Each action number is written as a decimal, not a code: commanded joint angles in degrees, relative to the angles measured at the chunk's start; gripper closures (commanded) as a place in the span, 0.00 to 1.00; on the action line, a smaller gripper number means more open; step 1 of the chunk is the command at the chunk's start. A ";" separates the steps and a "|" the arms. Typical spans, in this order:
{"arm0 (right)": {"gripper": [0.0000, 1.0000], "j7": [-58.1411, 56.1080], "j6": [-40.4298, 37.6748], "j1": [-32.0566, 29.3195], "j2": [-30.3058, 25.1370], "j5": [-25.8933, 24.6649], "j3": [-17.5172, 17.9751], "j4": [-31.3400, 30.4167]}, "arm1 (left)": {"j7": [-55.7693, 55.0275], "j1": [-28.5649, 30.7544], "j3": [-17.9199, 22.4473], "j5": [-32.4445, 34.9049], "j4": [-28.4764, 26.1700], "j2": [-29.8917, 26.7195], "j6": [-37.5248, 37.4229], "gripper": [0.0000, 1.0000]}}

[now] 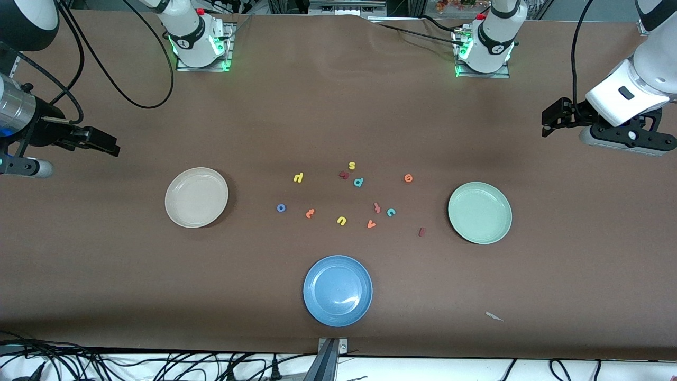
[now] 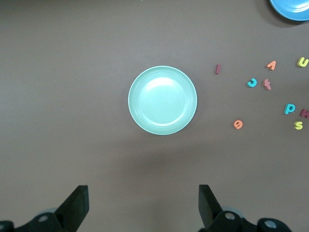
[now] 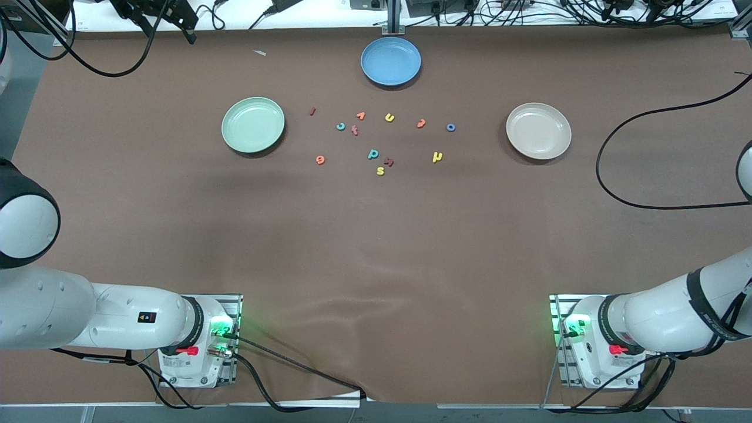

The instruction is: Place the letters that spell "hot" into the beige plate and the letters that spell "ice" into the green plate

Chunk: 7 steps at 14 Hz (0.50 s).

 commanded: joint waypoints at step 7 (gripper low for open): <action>0.00 -0.87 -0.24 -0.55 -1.78 -0.55 0.78 -1.59 | 1.00 0.22 -0.13 0.29 1.34 0.64 -1.35 0.00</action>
